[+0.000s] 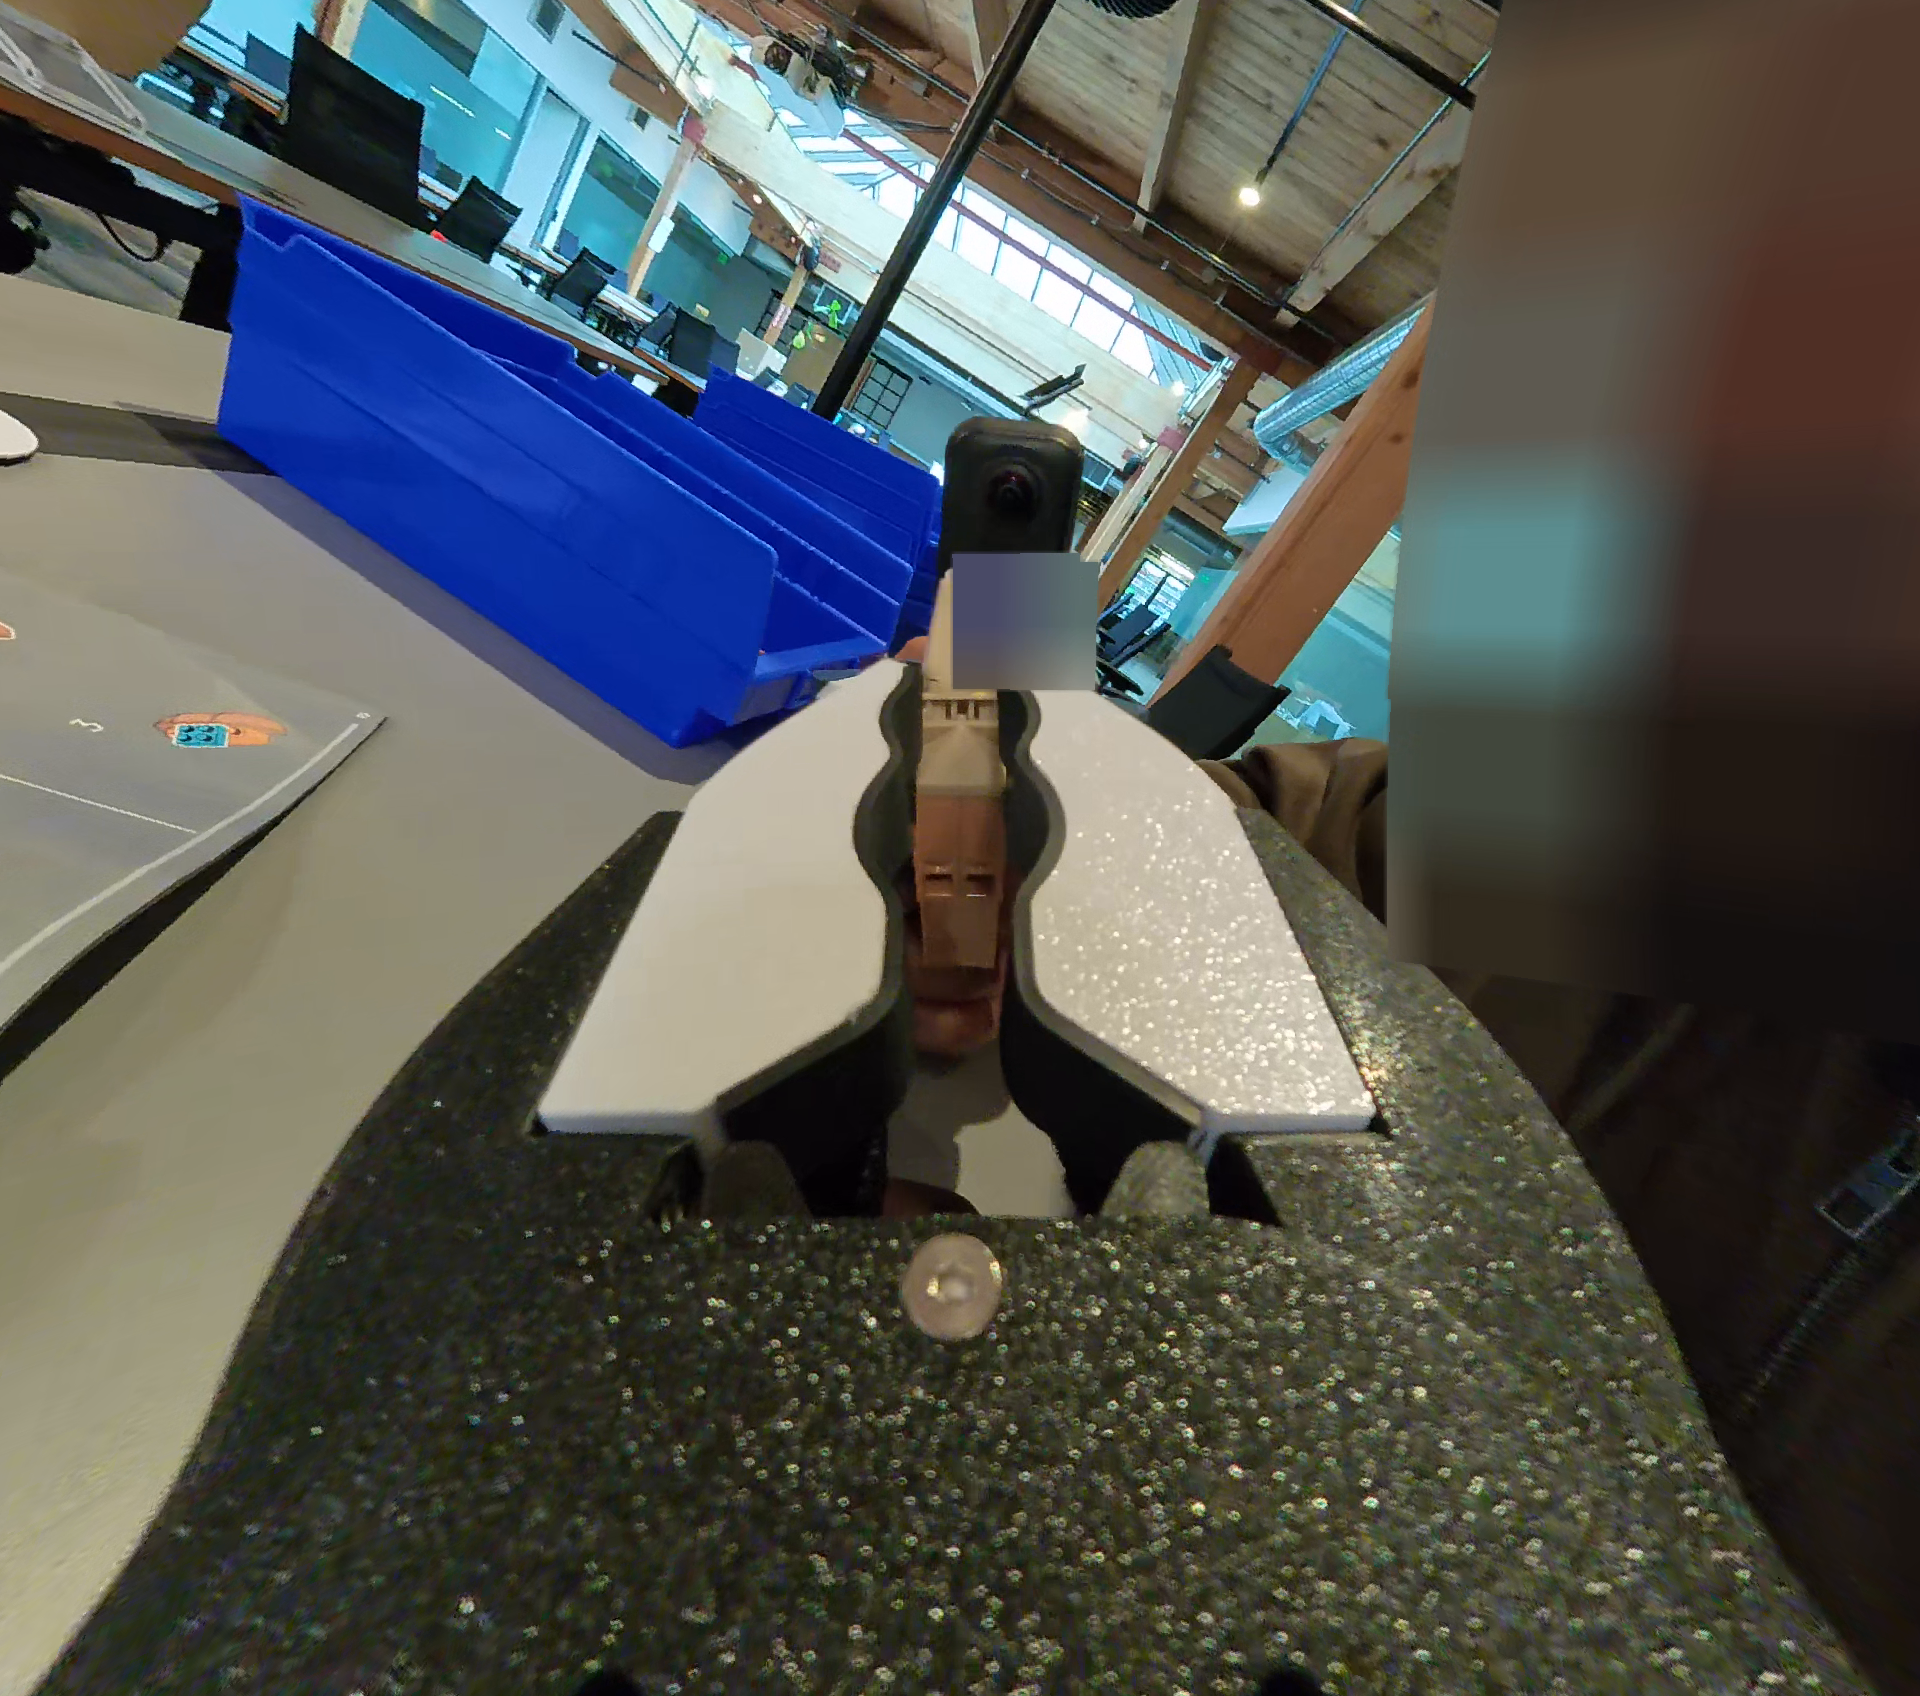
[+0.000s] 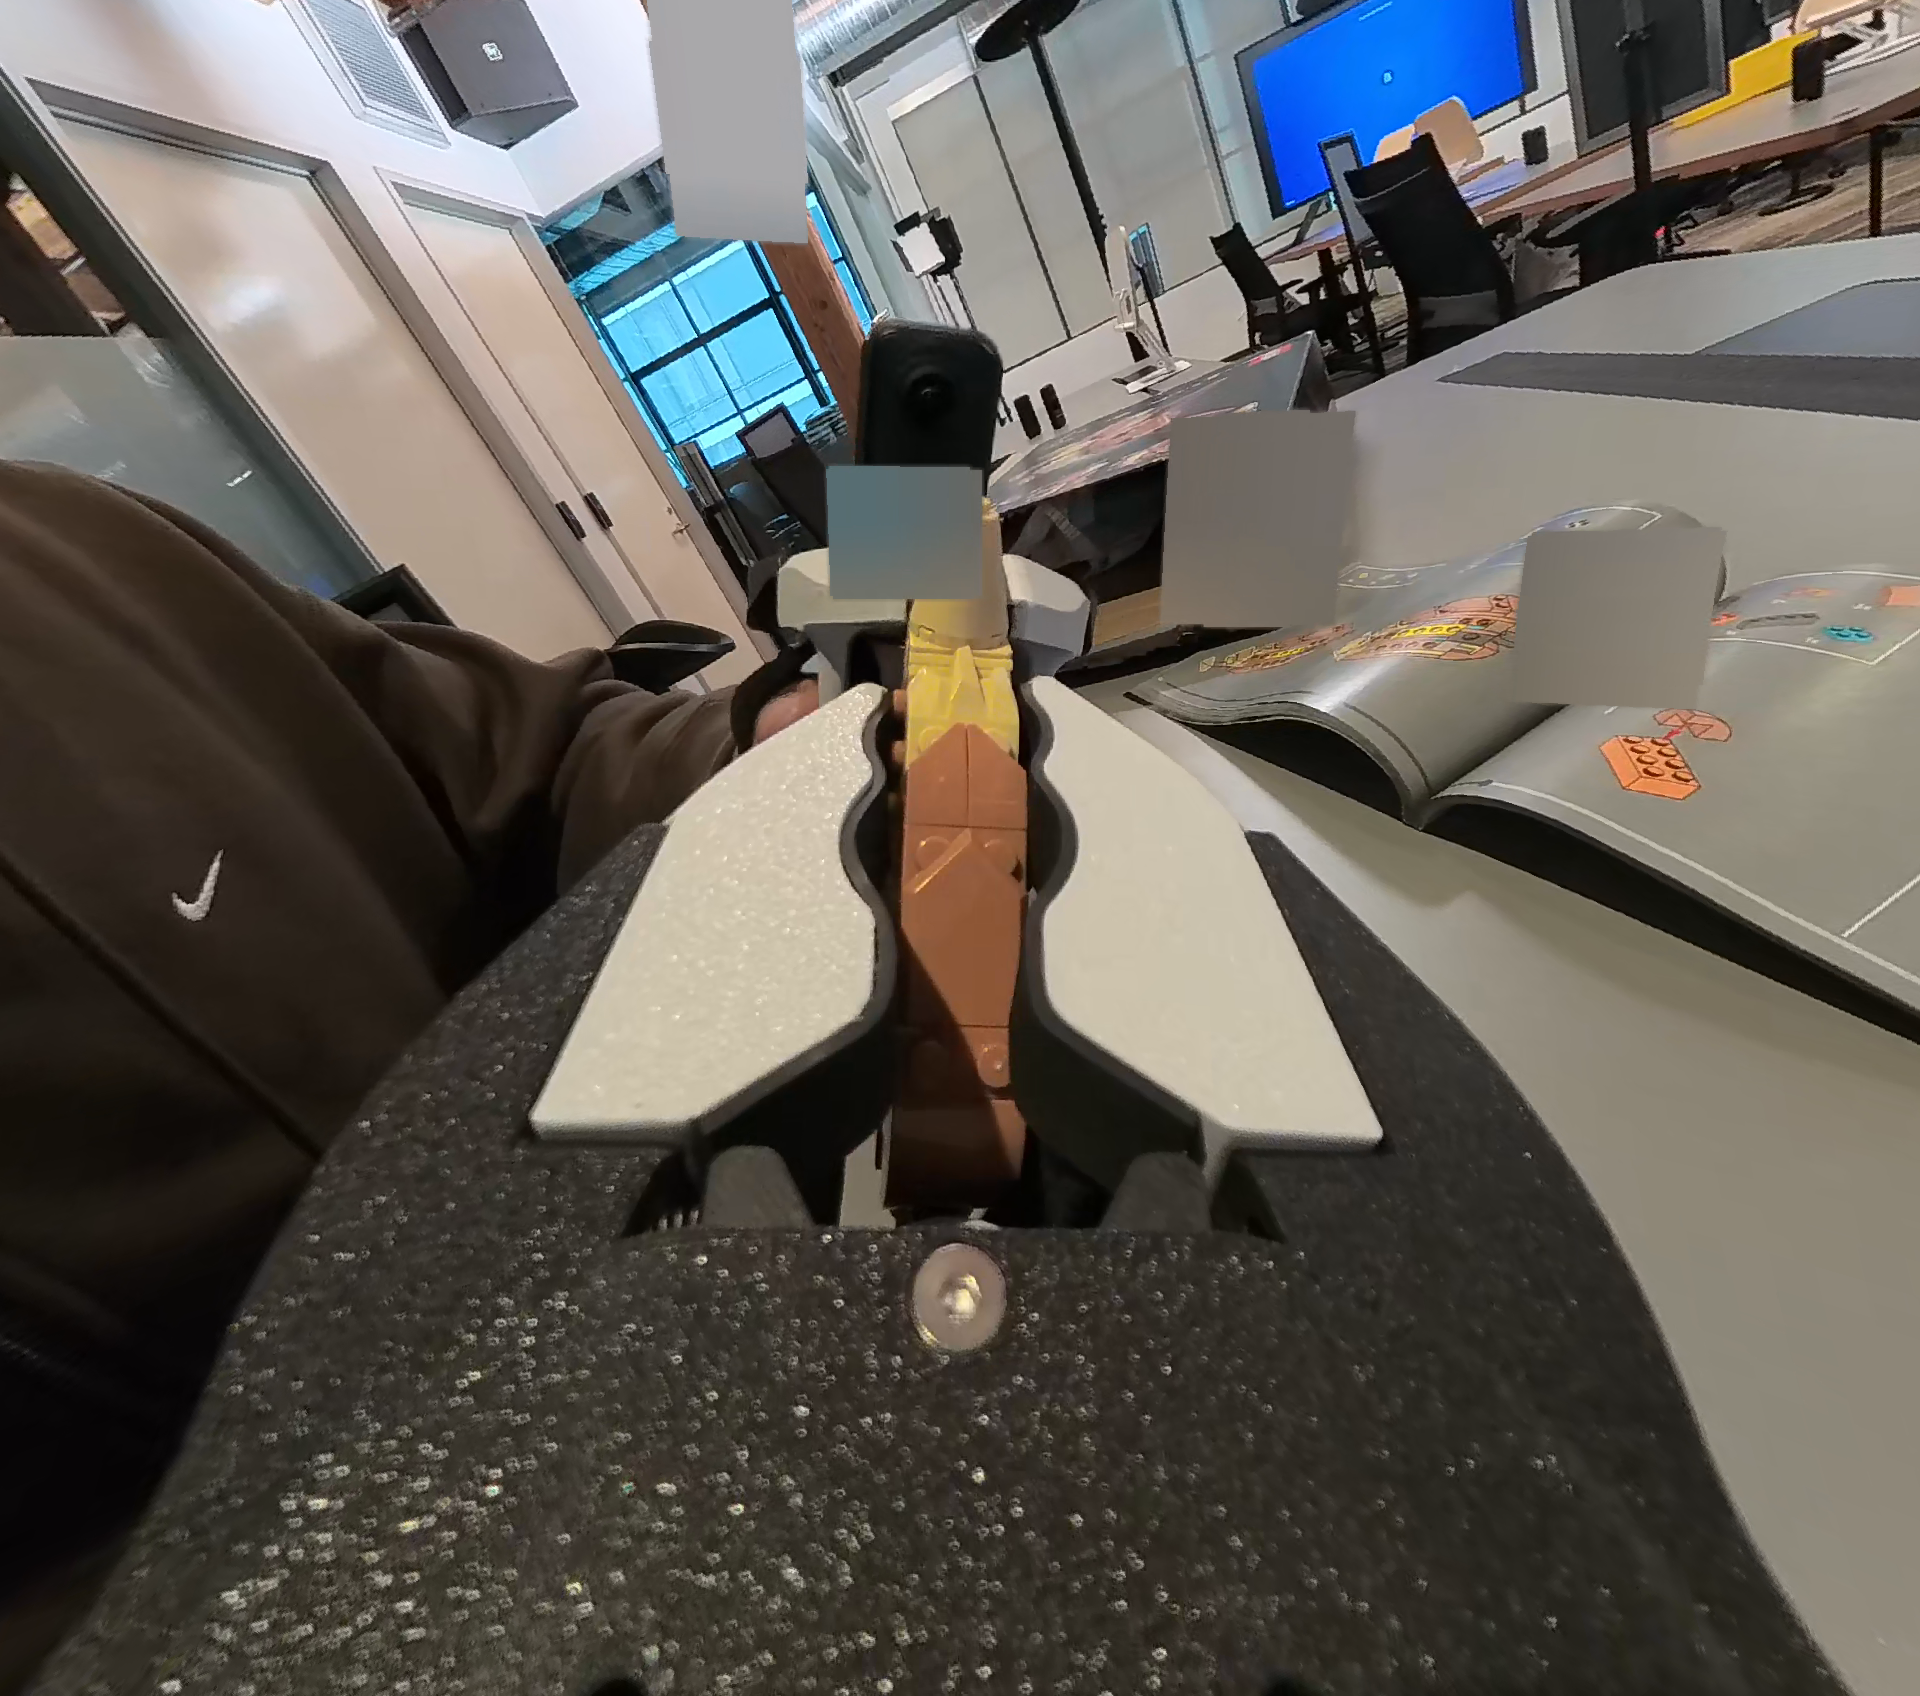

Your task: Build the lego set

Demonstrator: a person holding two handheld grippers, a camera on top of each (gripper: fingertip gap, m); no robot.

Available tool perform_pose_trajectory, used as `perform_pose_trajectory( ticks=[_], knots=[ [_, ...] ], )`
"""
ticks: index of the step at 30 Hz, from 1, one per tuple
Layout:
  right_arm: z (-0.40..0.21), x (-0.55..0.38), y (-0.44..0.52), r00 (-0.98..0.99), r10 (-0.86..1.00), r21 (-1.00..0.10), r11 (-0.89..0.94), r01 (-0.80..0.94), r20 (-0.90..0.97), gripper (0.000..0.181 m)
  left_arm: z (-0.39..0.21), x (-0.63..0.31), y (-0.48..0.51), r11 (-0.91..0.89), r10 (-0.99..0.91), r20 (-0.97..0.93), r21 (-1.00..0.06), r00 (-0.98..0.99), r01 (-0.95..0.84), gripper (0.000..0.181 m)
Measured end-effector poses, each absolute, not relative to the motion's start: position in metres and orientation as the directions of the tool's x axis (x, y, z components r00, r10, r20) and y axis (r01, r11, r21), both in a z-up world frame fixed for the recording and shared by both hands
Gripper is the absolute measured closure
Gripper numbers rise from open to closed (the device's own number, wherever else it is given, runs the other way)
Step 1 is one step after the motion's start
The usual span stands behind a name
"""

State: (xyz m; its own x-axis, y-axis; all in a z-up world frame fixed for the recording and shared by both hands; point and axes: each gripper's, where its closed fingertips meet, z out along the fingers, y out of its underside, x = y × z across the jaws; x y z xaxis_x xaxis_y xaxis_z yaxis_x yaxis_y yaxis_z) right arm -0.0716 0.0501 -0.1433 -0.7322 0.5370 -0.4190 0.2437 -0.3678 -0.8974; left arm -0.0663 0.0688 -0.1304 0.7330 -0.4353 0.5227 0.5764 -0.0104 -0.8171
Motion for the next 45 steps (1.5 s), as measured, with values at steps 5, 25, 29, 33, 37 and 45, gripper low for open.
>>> perform_pose_trajectory(
  ticks=[5,25,29,33,37,45],
  knots=[
    [-0.1435,-0.0715,0.0504,-0.731,0.536,-0.896,-0.369,0.246,-0.421,0.162,-0.1309,-0.0661,0.0691,0.003,-0.431,0.524,-0.813,0.734,0.582,0.166],
    [-0.1440,-0.0726,0.0525,-0.723,0.542,-0.893,-0.376,0.248,-0.429,0.162,-0.1319,-0.0671,0.0709,0.069,-0.398,0.507,-0.814,0.764,0.576,0.165],
    [-0.1438,-0.0723,0.0525,-0.724,0.541,-0.893,-0.376,0.247,-0.428,0.162,-0.1319,-0.0667,0.0708,0.081,-0.393,0.493,-0.823,0.777,0.563,0.165],
    [-0.1439,-0.0723,0.0528,-0.726,0.534,-0.890,-0.380,0.252,-0.434,0.162,-0.1321,-0.0664,0.0711,0.024,-0.443,0.549,-0.783,0.709,0.621,0.165],
    [-0.1454,-0.0721,0.0522,-0.728,0.531,-0.891,-0.372,0.261,-0.434,0.162,-0.1338,-0.0662,0.0707,-0.047,-0.472,0.606,-0.743,0.641,0.668,0.165],
    [-0.1496,-0.0743,0.0509,-0.721,0.533,-0.891,-0.352,0.286,-0.442,0.162,-0.1391,-0.0683,0.0688,-0.166,-0.436,0.609,-0.778,0.662,0.607,0.166]
  ],
)
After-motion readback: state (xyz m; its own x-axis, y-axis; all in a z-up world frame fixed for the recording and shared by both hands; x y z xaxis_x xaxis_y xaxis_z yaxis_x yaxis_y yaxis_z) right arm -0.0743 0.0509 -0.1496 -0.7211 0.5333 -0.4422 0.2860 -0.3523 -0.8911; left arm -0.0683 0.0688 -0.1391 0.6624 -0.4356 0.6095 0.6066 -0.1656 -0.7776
